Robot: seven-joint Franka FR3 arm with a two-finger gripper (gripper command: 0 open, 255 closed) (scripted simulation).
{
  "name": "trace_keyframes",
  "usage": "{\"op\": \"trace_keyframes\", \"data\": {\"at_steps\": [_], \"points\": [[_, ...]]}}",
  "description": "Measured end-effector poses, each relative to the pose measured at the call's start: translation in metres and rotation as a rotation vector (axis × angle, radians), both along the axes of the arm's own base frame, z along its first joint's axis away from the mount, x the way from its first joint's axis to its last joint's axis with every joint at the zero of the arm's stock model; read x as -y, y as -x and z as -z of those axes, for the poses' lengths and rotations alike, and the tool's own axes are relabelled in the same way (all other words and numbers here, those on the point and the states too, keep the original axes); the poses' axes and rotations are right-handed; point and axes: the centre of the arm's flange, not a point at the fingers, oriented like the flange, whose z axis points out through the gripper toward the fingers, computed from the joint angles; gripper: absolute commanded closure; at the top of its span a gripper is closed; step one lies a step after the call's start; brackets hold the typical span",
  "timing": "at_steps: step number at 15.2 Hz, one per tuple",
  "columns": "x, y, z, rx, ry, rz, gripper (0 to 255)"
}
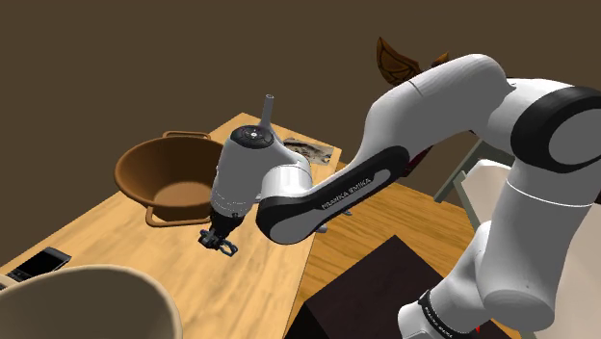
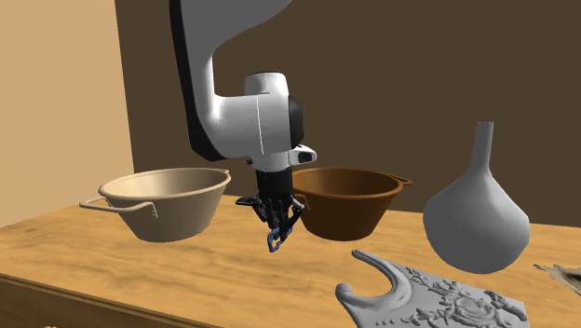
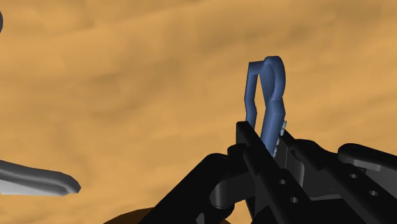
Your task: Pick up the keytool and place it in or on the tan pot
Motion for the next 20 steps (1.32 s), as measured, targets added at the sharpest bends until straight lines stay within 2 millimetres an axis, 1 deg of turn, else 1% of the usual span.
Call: {"op": "trace_keyframes", "data": {"at_steps": [9,12,17,20], "points": [[0.001,0.0,-0.043,-0.005,0.004,-0.001,255],[0.0,0.001,-0.062,-0.002,0.001,0.0,255],[0.001,0.0,-0.082,-0.016,0.014,-0.001,255],[0.004,-0.001,-0.104,-0.006,0.005,0.002,255]]}}
